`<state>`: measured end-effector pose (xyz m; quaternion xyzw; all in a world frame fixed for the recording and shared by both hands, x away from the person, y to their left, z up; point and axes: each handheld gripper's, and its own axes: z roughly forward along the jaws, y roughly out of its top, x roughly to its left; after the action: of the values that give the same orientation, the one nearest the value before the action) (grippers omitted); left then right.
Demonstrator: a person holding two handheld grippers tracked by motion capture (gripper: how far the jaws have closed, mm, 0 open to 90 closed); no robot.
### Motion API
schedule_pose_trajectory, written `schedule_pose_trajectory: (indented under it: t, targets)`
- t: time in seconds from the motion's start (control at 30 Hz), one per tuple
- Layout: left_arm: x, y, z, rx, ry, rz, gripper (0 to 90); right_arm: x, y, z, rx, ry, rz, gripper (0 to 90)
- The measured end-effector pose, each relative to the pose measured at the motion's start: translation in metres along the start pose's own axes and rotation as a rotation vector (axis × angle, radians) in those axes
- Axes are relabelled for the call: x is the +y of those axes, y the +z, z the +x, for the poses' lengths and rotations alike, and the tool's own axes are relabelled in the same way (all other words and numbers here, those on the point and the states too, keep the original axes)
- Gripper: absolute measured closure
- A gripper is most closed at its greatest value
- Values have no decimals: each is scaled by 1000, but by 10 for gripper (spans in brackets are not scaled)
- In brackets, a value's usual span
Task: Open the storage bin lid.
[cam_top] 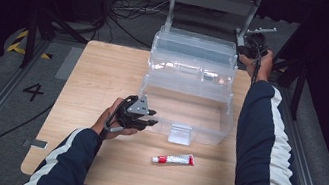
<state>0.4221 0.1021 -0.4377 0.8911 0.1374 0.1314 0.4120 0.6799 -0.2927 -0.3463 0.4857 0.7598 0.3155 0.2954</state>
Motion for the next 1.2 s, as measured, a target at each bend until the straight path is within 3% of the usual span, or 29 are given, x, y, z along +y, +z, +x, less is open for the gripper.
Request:
schedule_pose_trajectory:
  t: [0.43, 0.77, 1.2]
  targets:
    - [0, 0, 0, 5, 1, -1, 641, -2, -4, -1, -24, -6, 11, 833]
    - [0, 0, 0, 4, 1, 0, 641, -2, -6, 5, -11, -20, 8, 822]
    - [0, 0, -1, 11, -2, -2, 634, -3, -29, 13, 0, -56, -20, 801]
